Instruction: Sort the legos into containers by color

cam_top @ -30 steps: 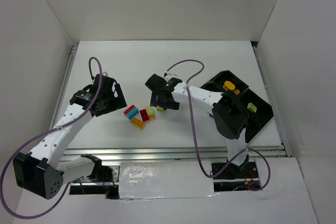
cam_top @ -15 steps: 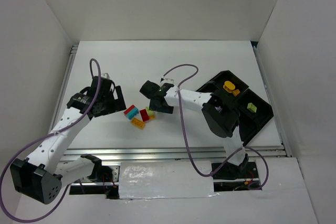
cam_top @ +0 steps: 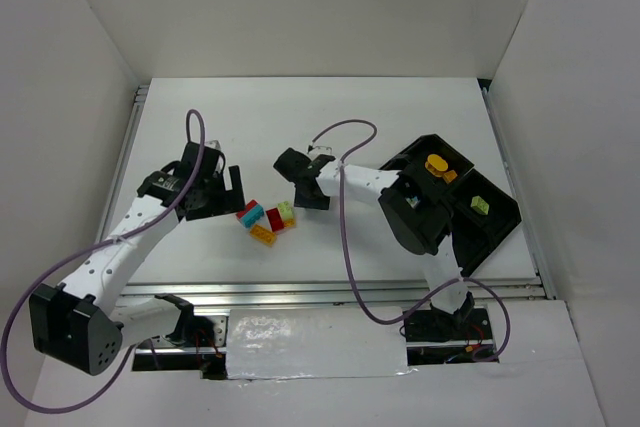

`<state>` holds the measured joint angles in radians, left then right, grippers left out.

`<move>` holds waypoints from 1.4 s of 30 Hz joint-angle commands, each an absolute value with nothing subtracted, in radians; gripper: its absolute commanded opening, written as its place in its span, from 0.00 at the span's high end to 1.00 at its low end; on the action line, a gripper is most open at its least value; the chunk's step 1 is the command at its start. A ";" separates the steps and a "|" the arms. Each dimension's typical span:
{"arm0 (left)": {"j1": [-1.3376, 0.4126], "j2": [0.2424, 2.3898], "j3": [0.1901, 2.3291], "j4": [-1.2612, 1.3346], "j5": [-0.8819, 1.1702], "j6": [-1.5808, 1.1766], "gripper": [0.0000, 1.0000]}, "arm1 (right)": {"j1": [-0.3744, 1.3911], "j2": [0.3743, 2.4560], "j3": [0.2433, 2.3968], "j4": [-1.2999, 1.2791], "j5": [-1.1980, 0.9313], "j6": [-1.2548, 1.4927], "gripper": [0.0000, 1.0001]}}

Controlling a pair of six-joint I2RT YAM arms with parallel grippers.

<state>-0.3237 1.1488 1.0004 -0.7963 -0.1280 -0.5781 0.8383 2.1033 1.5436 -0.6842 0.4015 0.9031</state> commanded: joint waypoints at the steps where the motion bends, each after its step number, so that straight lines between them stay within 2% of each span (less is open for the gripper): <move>1: -0.319 1.158 1.029 -0.772 -0.097 -0.554 0.01 | 0.821 2.115 1.532 -0.578 0.391 0.821 0.49; 3: -0.319 1.161 1.029 -0.772 -0.092 -0.551 0.01 | 0.810 2.115 1.517 -0.557 0.376 0.789 0.52; 5: -0.321 1.164 1.034 -0.772 -0.089 -0.551 0.01 | 0.802 2.105 1.487 -0.540 0.368 0.761 0.59; 6: -0.319 1.166 1.035 -0.770 -0.087 -0.549 0.01 | 0.801 2.089 1.473 -0.514 0.362 0.750 0.71; 10: -0.319 1.181 1.069 -0.776 -0.075 -0.534 0.01 | 0.802 1.984 1.384 -0.477 0.347 0.683 0.98; 11: -0.319 1.184 1.083 -0.778 -0.071 -0.529 0.01 | 0.802 1.945 1.355 -0.459 0.310 0.651 1.00; 14: -0.319 1.206 1.153 -0.790 -0.025 -0.515 0.00 | 0.802 1.699 1.225 -0.349 0.202 0.510 1.00; 17: -0.319 1.239 1.236 -0.787 0.069 -0.515 0.00 | 0.799 1.556 1.128 -0.342 0.121 0.384 1.00; 22: -0.319 1.318 1.348 -0.733 0.430 -0.567 0.01 | 0.799 1.249 1.014 -0.405 -0.182 0.237 1.00; 26: -0.339 1.356 1.342 -0.533 0.747 -0.687 0.05 | 0.799 1.050 0.980 -0.466 -0.288 0.210 1.00; 32: -0.509 1.419 1.413 -0.353 0.957 -0.811 0.07 | 0.801 0.962 1.006 -0.541 -0.290 0.180 1.00; 36: -0.598 1.491 1.471 -0.409 0.934 -0.766 0.11 | 0.799 0.960 1.035 -0.568 -0.252 0.167 1.00; 42: -0.620 1.508 1.445 -0.448 0.904 -0.743 0.26 | 0.798 0.930 1.035 -0.577 -0.189 0.156 1.00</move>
